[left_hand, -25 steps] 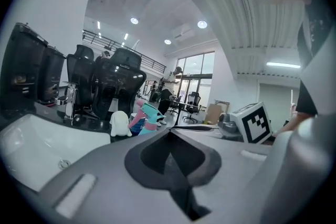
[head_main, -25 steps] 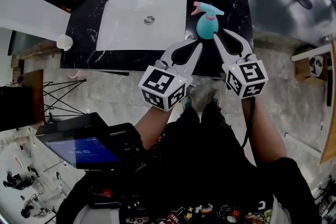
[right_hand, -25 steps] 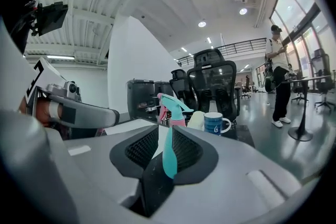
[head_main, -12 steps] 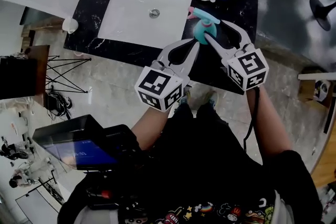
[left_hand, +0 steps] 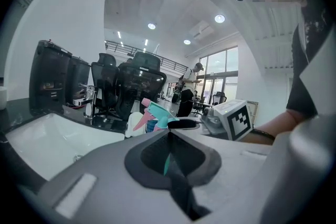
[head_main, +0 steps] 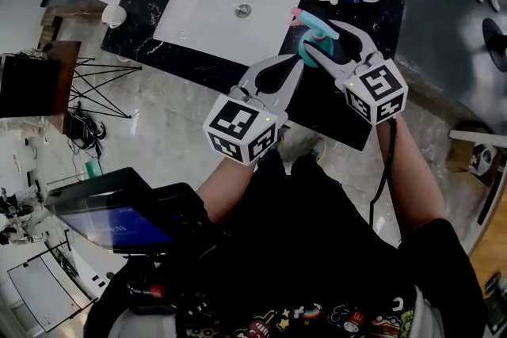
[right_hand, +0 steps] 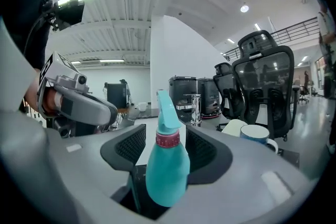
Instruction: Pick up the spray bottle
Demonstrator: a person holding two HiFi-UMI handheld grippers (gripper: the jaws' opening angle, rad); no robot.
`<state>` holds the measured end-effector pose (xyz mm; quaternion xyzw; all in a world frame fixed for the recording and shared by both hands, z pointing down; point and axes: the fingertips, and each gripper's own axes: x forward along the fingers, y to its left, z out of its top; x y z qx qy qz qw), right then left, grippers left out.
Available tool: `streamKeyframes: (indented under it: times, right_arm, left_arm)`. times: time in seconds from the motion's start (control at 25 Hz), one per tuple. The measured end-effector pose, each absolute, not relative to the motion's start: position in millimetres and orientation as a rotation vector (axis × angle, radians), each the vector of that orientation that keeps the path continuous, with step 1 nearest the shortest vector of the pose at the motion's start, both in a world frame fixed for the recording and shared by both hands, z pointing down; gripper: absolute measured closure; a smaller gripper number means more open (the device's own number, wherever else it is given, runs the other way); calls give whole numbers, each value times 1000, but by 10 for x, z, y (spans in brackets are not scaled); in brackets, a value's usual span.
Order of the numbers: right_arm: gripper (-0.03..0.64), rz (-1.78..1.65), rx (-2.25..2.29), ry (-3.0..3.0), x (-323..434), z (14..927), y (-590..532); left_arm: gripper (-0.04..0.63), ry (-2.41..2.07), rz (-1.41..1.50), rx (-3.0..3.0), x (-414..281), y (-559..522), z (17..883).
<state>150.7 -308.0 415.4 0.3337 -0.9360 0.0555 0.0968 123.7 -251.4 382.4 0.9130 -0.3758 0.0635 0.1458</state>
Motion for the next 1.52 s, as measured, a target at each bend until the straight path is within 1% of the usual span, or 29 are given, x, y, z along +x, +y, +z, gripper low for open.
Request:
streamKeyframes:
  times: [0.16, 0.2, 0.28, 0.64, 1.16, 1.52]
  right_arm:
    - [404, 167, 990, -2778, 1496, 4160, -3108]
    - [428, 162, 997, -2776, 1499, 4160, -3114]
    - [443, 153, 1011, -2772, 1504, 4155, -3123]
    - [454, 164, 1151, -2736, 1573, 4072, -3136]
    - [456, 181, 1591, -2577, 1787, 3820, -2995]
    - [457, 159, 1844, -2450, 1850, 3568, -2699]
  left_arm:
    - [595, -1078, 194, 2628, 1220, -2522, 3836]
    - [595, -1076, 195, 2630, 1215, -2524, 3838]
    - [595, -1073, 196, 2631, 1203, -2529, 3844]
    - [595, -1044, 184, 2639, 1158, -2534, 3847]
    - [595, -898, 184, 2720, 1142, -2535, 3729]
    - [595, -707, 176, 2812, 1188, -2492, 3584]
